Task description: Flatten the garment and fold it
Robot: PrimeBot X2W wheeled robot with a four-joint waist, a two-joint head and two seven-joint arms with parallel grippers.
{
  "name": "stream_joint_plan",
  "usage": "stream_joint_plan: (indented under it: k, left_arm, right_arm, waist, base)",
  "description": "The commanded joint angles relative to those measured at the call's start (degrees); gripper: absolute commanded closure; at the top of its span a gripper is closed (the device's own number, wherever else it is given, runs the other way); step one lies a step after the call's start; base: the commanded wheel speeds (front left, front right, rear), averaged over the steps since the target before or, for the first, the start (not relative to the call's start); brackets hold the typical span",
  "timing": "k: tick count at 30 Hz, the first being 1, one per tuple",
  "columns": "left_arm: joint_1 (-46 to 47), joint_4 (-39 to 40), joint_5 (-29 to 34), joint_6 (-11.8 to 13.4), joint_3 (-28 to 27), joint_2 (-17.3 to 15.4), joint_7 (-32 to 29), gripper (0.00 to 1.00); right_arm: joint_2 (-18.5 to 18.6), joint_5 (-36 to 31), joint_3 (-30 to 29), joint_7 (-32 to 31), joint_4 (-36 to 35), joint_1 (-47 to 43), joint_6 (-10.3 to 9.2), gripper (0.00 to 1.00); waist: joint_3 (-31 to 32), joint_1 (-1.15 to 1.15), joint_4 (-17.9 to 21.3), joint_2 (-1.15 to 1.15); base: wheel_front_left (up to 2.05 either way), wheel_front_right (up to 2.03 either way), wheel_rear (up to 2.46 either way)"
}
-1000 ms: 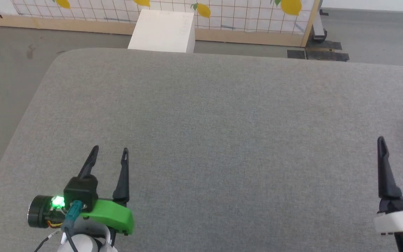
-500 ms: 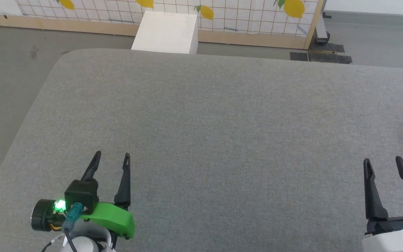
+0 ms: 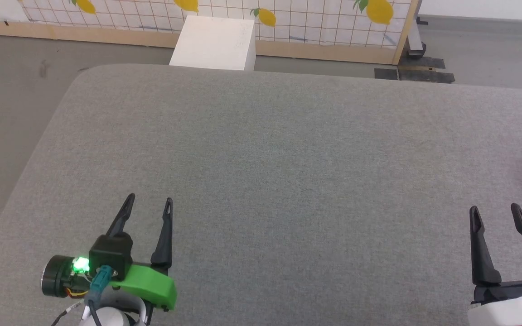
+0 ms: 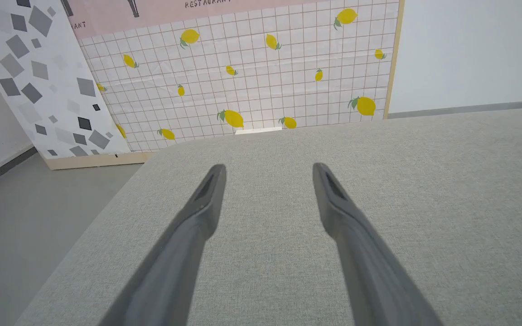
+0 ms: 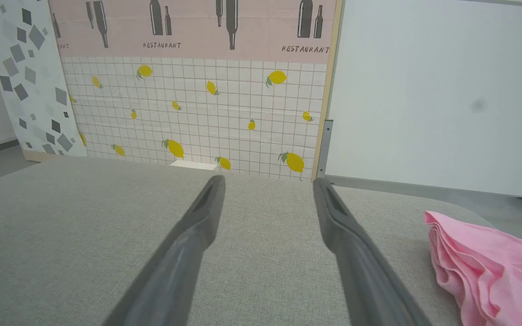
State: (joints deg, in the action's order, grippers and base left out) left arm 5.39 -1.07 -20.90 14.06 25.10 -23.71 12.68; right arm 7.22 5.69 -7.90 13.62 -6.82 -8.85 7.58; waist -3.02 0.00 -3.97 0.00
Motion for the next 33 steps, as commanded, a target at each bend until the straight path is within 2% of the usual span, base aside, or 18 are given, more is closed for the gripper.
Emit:
stream_joint_plan:
  k: [1,3,4,9,33]
  left_arm:
    - [0.57,0.21,0.35,-0.36,0.15,-0.48,0.05,0.0]
    - [0.59,0.31,0.27,-0.59,0.37,-0.55,0.04,0.0]
    - [0.57,0.37,0.14,-0.75,0.46,-0.56,0.06,1.0]
    - [-0.02,0.09,0.23,-0.51,0.3,-0.08,-0.05,1.0]
    - [-1.04,0.28,4.15,-3.07,-4.51,3.88,-2.44,1.0]
  right_arm:
    - [-0.24,0.51,-0.12,-0.08,0.13,-0.26,-0.09,0.0]
    - [-0.22,0.65,-0.15,-0.21,0.22,-0.16,-0.09,0.0]
    - [-0.19,0.69,-0.14,-0.24,0.26,-0.11,-0.09,1.0]
    - [-0.11,0.4,-0.03,-0.11,0.14,0.03,0.01,1.0]
    - [-0.91,-0.75,1.47,-2.67,1.41,1.7,-0.01,1.0]
  waist:
    - [0.01,0.0,0.04,0.0]
    - [0.02,0.0,0.09,0.0]
    - [0.02,0.0,0.11,0.0]
    - [0.04,0.0,0.13,0.0]
    - [0.61,0.0,0.85,0.0]
  base:
    - [0.0,0.0,0.0]
    - [0.0,0.0,0.0]
    - [0.0,0.0,0.0]
    - [0.0,0.0,0.0]
    - [0.0,0.0,0.0]
